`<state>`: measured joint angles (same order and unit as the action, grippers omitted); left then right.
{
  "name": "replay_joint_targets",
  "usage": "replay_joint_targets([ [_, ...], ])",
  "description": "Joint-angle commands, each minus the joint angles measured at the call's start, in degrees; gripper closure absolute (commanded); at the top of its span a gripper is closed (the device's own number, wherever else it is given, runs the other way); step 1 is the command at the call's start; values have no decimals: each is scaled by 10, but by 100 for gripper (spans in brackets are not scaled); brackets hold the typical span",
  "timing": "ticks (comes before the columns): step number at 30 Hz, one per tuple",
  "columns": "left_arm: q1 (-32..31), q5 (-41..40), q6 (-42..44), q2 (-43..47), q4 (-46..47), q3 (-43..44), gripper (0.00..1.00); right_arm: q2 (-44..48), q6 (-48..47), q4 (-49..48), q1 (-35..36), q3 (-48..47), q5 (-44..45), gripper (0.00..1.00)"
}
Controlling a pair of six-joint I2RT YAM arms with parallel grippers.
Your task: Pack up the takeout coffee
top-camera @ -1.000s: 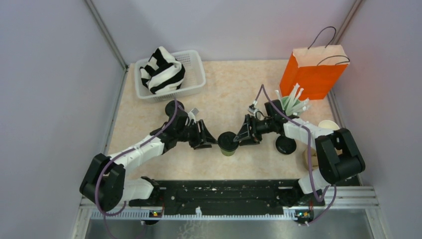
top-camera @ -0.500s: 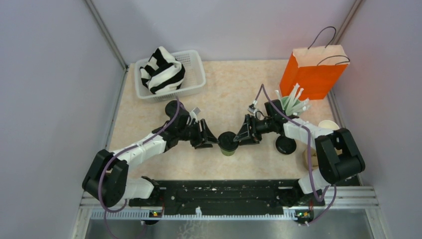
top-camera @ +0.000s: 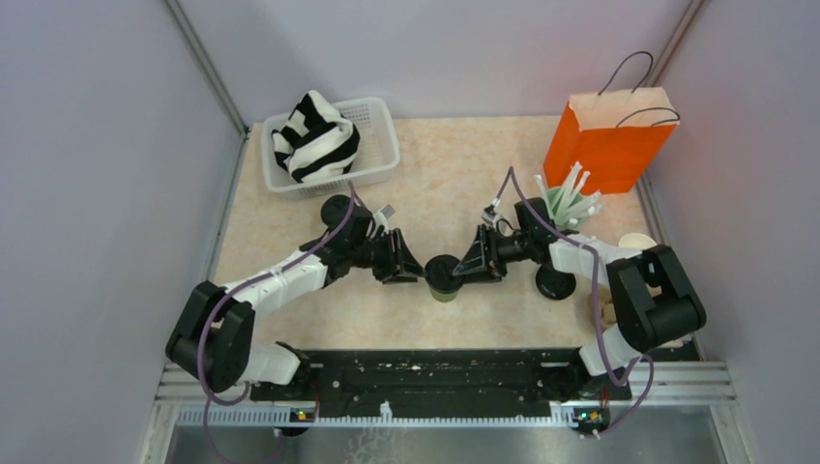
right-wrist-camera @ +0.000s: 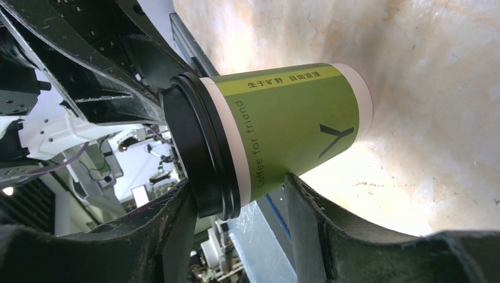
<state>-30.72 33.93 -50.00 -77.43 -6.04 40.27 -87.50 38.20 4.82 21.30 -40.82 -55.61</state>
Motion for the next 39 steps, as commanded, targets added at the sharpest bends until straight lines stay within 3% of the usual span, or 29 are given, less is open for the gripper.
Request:
replay_joint_targets([
  [1, -1, -81, 57, -39, -99, -12, 55, -25, 9, -44, -3, 39, 20, 47],
  [13, -18, -148, 79, -111, -155, -3, 56, -50, 0, -64, -10, 54, 23, 48],
  [19, -67, -172, 81, -111, -178, -5, 56, -56, -21, -35, -10, 41, 28, 48],
  [30, -61, -104, 123, -43, -201, 153, 30, -27, -88, 98, -10, -78, -5, 33],
  [35, -57, -97, 119, -9, -205, 163, 20, -6, -101, 136, -11, -99, 3, 26],
  [39, -53, -101, 116, 5, -228, 158, 19, 27, -99, 153, -18, -100, 6, 21],
])
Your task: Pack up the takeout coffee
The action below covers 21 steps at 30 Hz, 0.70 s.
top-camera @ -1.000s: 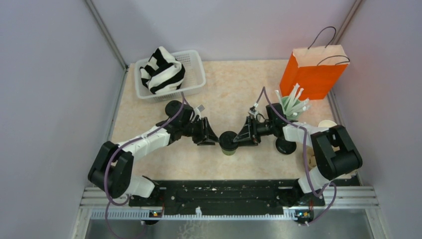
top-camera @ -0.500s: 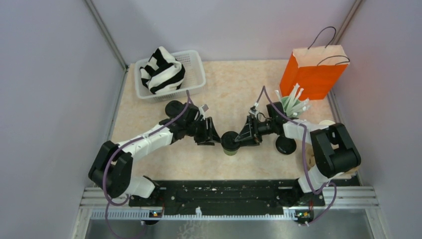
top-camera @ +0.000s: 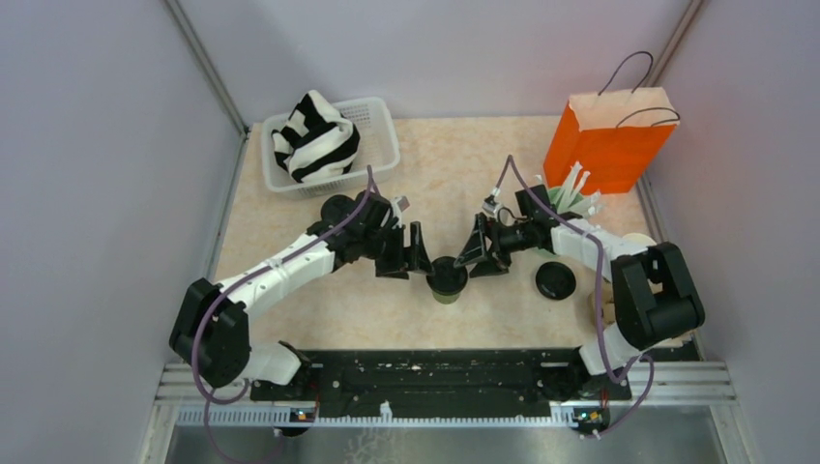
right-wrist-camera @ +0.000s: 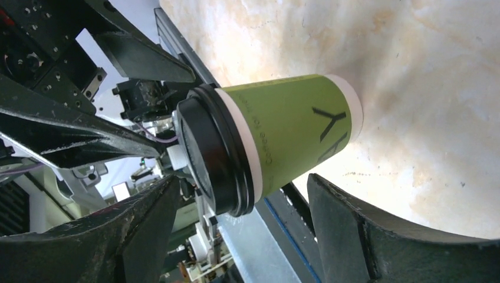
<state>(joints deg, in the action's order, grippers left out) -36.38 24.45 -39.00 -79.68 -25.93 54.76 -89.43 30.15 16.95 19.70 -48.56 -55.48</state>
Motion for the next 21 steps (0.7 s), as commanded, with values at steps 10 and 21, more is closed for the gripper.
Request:
replay_joint_targets([
  [10, 6, 68, -59, 17, 120, -27, 23, 107, -43, 92, -52, 13, 21, 39],
  [21, 5, 62, -70, -14, 117, -42, 53, 65, -55, 79, -14, 12, 27, 60],
])
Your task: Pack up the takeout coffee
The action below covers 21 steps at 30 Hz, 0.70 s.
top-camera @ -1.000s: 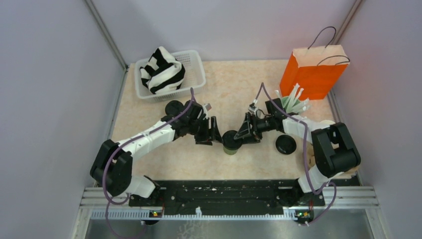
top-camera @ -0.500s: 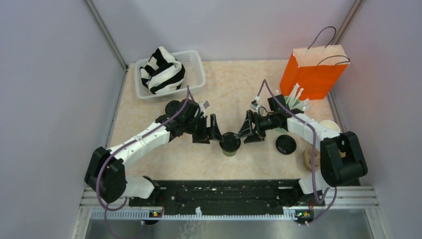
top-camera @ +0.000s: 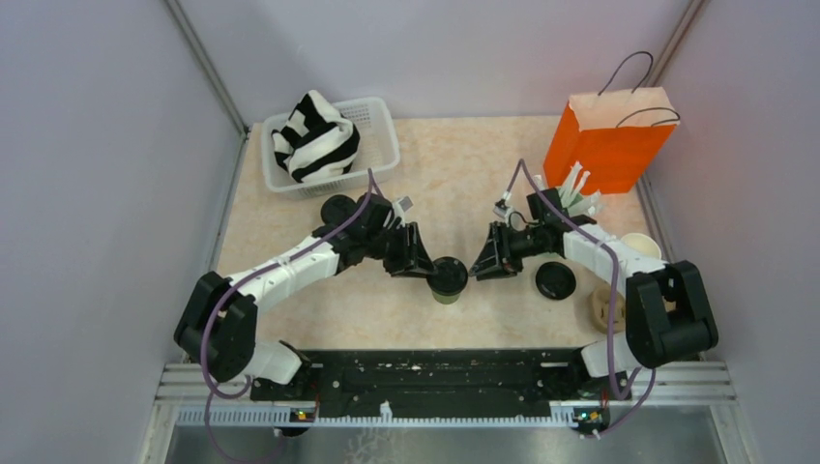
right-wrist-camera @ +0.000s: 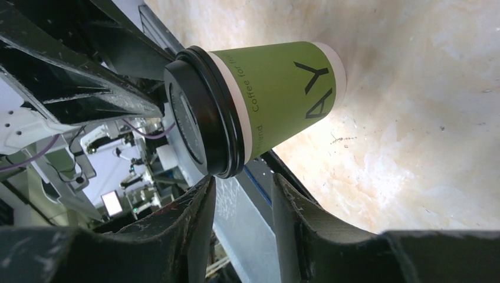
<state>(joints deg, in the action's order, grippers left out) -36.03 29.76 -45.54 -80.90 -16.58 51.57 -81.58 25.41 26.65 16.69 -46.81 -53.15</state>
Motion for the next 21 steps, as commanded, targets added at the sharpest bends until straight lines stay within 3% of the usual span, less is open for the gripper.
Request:
replay_joint_targets([
  [1, 1, 9, -4, -2, 23, -12, 54, -16, -1, -25, 19, -6, 4, 61],
  [11, 0, 13, -8, -16, 28, -27, 63, -38, 12, -57, 36, 4, 34, 66],
  [21, -1, -15, -6, -27, 10, -82, 70, -58, -7, -31, 48, 61, 200, 73],
])
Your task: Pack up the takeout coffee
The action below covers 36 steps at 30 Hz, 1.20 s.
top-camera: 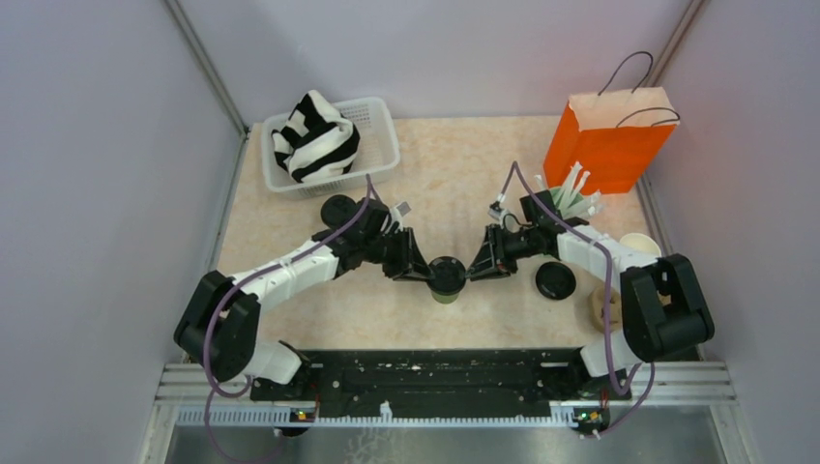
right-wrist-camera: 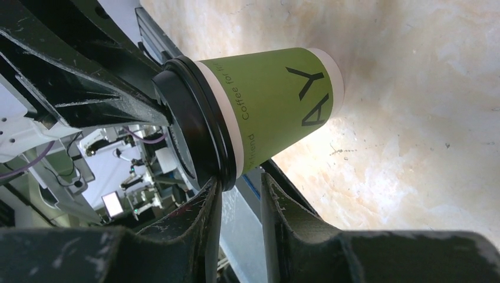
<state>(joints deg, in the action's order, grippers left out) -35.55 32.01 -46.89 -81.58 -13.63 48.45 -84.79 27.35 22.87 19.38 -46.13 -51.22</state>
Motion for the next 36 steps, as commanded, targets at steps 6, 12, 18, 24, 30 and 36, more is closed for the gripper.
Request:
replay_joint_targets([
  [6, -6, -43, 15, -17, -21, -75, 71, -43, -22, 3, 30, 88, 225, 75],
  [12, -6, -35, 28, 14, -43, -8, 62, 9, -42, 42, 30, -25, 149, 57],
  [18, -6, -41, 52, 22, -77, 57, 47, -10, -37, 49, 30, -82, 67, 53],
  [24, -6, -52, 79, 40, -119, 84, 31, 10, -46, 79, 26, -105, 67, 46],
  [30, 8, -38, 101, 43, -96, 91, 9, 29, -57, 87, 24, -82, 25, 32],
  [36, 8, -5, 146, -20, -109, 127, 14, 43, -29, 25, 39, -12, -26, 29],
])
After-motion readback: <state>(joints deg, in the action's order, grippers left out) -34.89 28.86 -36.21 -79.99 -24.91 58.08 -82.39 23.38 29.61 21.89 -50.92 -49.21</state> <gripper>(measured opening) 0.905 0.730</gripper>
